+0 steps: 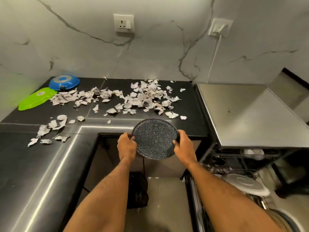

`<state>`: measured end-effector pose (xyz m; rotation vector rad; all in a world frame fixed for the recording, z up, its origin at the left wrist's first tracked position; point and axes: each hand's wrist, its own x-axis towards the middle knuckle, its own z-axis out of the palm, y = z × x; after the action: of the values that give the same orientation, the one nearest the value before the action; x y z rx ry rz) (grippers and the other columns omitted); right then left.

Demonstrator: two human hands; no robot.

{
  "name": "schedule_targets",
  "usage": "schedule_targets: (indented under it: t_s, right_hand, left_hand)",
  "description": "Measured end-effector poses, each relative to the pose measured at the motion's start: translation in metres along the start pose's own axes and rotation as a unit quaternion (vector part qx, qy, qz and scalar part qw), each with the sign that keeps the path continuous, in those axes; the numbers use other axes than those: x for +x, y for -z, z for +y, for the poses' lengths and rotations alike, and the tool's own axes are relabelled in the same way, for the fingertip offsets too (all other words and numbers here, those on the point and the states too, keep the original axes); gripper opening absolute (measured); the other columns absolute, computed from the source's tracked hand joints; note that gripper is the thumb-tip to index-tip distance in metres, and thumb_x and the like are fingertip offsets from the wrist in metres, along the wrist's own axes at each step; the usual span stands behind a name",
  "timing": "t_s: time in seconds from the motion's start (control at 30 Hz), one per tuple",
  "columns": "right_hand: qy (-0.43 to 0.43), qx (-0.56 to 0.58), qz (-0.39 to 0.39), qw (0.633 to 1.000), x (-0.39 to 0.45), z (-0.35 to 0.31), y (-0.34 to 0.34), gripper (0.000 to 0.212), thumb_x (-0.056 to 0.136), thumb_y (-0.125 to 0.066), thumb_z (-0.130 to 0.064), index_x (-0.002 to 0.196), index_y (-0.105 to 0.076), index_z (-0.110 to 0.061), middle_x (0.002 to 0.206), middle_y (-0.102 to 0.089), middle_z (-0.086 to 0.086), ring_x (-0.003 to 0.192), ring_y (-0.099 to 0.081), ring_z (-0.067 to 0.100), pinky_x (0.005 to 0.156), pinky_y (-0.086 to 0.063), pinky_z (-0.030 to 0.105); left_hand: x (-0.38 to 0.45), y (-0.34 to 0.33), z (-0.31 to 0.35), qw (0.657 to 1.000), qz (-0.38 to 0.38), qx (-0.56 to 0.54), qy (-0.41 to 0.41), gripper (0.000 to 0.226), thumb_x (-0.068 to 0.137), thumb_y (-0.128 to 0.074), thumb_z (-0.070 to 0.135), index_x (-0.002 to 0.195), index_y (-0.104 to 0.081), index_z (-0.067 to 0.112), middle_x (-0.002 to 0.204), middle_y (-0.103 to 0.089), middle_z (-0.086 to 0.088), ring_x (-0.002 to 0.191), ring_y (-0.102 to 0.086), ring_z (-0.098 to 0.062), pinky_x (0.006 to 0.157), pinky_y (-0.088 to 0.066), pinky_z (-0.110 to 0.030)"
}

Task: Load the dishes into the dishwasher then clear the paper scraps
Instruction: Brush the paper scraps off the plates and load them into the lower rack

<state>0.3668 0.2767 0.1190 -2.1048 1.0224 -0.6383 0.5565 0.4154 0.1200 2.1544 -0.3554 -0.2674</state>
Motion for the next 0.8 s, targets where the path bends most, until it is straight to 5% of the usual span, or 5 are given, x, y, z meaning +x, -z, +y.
schedule_targets:
  t_s: [0.3,0.47,0.8]
  right_hand:
    - [-0.137,-0.017,0.038,0.990,-0.095,0.156,0.082,0.030,0.092,-0.063,-0.013,0.113,-0.046,-0.024,0.104,-0.067,0.004,0.100,-0.063,0.029,0.083,-0.051,0.045]
    - [-0.198,-0.044,0.045,0.978,-0.149,0.252,0.127,0.023,0.090,-0.066,-0.013,0.106,-0.050,-0.014,0.101,-0.065,0.010,0.097,-0.062,0.035,0.077,-0.048,0.043]
    - [-0.302,-0.091,0.043,0.948,-0.249,0.418,0.144,0.021,0.092,-0.066,-0.019,0.104,-0.053,-0.008,0.095,-0.068,0.022,0.090,-0.064,0.046,0.069,-0.052,0.051]
  left_hand:
    - [-0.112,-0.155,0.000,0.987,-0.131,0.077,-0.047,0.012,0.096,-0.064,0.015,0.106,-0.067,0.011,0.107,-0.068,-0.007,0.101,-0.064,-0.028,0.086,-0.050,-0.037]
    - [-0.183,-0.253,-0.012,0.966,-0.219,0.121,-0.057,0.015,0.097,-0.061,0.015,0.110,-0.066,0.009,0.109,-0.067,-0.010,0.103,-0.063,-0.031,0.087,-0.049,-0.040]
    - [-0.279,-0.418,-0.046,0.913,-0.350,0.171,-0.117,0.023,0.098,-0.060,0.014,0.119,-0.067,0.007,0.114,-0.068,-0.016,0.108,-0.062,-0.035,0.090,-0.052,-0.041]
